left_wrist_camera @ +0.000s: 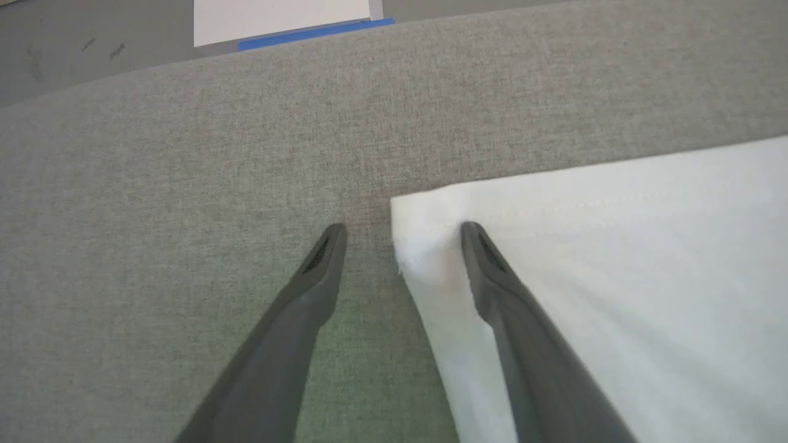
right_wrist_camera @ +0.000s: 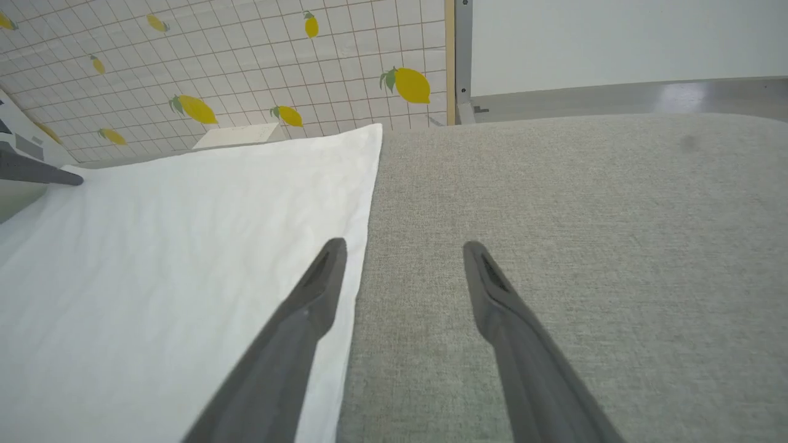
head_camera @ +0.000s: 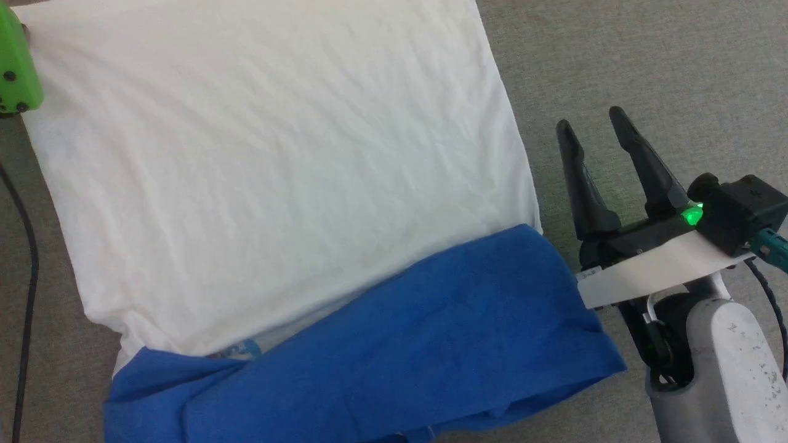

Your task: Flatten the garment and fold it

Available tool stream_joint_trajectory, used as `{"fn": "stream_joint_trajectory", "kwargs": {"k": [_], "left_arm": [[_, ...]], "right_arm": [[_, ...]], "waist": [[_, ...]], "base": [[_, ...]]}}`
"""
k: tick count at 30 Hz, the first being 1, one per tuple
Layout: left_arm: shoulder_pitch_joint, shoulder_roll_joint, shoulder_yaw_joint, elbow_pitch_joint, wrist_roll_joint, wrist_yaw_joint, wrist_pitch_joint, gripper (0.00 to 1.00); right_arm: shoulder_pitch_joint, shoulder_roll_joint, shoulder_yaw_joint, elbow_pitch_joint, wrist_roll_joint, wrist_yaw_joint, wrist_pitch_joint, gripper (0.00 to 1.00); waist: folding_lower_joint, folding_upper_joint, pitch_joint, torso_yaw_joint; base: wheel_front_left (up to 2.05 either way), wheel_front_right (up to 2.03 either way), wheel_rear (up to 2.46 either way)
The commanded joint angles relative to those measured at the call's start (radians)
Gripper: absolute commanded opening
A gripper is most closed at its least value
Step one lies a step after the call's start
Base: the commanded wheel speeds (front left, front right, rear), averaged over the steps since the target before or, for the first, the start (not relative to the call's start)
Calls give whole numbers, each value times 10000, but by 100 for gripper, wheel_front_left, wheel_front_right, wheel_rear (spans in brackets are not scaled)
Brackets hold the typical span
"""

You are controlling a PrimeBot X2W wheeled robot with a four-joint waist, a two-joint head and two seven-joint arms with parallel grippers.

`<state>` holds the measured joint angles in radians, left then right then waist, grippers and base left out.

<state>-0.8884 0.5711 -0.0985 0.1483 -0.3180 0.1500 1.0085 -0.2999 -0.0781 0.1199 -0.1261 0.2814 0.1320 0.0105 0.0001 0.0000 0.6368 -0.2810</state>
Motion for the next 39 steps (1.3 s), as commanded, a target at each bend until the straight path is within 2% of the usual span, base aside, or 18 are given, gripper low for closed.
{"fn": "stream_joint_trajectory", "kwargs": {"k": [1, 6, 10, 11, 12, 17, 22, 26, 31, 36, 39], "left_arm": [[191, 16, 31, 41, -24, -29, -84, 100], [194, -165, 27, 134, -255, -56, -174, 100], [183, -102, -14, 283, -205, -15, -158, 100], [178, -80, -39, 313, -204, -28, -102, 40], [159, -63, -65, 328, -220, -49, -25, 0], [-105, -50, -348, 148, -199, -320, 1, 0], [-530, -295, -739, 18, -159, -591, -267, 0], [-952, -600, -1052, -140, -115, -787, -686, 0], [-1401, -1068, -1474, -332, -120, -1093, -1314, 0], [-1770, -1623, -1888, -231, -180, -1352, -1921, 0], [-1876, -1819, -2071, -56, -192, -1474, -2190, 0]], "right_arm": [[-113, 0, 68, -38, 17, -13, 60, 100], [-82, 2, 171, -30, 87, -13, 112, 100], [-159, -36, 236, -9, 112, -13, 117, 100], [-200, -68, 254, 4, 111, -13, 139, 100], [-281, -127, 287, 10, 109, -13, 199, 100], [-1638, -664, 334, 138, -38, -13, 843, 100], [-4297, -910, 391, 1190, -62, -13, 1907, 100], [-6310, -834, 371, 2852, 47, -13, 2373, 100], [-8058, -717, 82, 5244, 67, -13, 3178, 100], [-9210, -721, -418, 7371, -420, -13, 4677, 100], [-9612, -709, -552, 8163, -916, -13, 5782, 100]], "waist": [[-1, 0, -4, 41], [-1, 0, 125, -12], [-1, 0, 252, -134], [-1, 0, 268, -144], [-1, 0, 294, -150], [-1, 0, 365, 22], [-1, 0, 427, 534], [-1, 0, 601, 1137], [-1, 0, 850, 1938], [-1, 0, 1030, 2634], [-1, 0, 1056, 2852]], "base": [[0, 0, 0], [0, 0, 0], [0, 0, 0], [0, 0, 0], [0, 0, 0], [0, 0, 0], [0, 0, 0], [0, 0, 0], [0, 0, 0], [0, 0, 0], [0, 0, 0]]}}
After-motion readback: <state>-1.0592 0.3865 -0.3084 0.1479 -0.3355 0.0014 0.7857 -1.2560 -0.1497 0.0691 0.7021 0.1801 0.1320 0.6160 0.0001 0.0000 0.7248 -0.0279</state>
